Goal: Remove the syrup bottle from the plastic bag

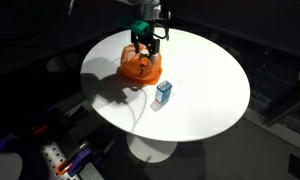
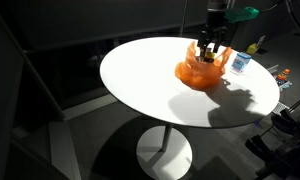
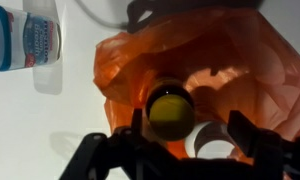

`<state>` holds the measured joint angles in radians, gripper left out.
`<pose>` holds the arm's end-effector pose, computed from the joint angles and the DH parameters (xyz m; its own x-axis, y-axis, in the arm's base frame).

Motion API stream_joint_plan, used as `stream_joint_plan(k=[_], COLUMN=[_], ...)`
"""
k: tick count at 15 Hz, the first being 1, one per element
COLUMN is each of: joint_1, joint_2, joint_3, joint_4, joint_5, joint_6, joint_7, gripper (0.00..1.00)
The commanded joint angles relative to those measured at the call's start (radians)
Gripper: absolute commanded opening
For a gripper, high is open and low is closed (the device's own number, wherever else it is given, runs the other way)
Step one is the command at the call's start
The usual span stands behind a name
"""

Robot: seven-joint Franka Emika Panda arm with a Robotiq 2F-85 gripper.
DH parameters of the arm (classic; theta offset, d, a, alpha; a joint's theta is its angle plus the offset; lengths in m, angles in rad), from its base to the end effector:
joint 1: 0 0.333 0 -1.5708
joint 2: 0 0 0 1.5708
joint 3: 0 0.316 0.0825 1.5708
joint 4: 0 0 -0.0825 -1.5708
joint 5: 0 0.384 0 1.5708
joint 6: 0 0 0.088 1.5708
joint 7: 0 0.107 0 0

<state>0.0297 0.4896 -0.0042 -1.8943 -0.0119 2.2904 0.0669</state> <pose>0.6227 0.0157 0.2361 0.9952 -0.0334 -0.0925 -0.0320 -0.9994 0.0164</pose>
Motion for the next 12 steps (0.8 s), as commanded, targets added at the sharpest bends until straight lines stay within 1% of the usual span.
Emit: stream_joint_plan(k=[1, 3, 5, 6, 8, 12], joint_1=[-0.003, -0.003, -0.002, -0.002, -0.002, 0.004], joint_2=[0.011, 0.009, 0.004, -0.003, -0.026, -0.086], joint_3=[0.001, 0.001, -0.002, -0.002, 0.000, 0.006], joint_4=[0.019, 0.018, 0.015, 0.011, 0.000, -0.009], joint_5=[-0.005, -0.006, -0.009, -0.008, -0.006, -0.010], joint_6=[0.001, -0.002, -0.005, -0.006, -0.015, -0.072], joint_7=[-0.018, -0.017, -0.012, -0.013, -0.015, -0.019], gripper=[0.58, 0.39, 0.24, 0.20, 0.20, 0.20])
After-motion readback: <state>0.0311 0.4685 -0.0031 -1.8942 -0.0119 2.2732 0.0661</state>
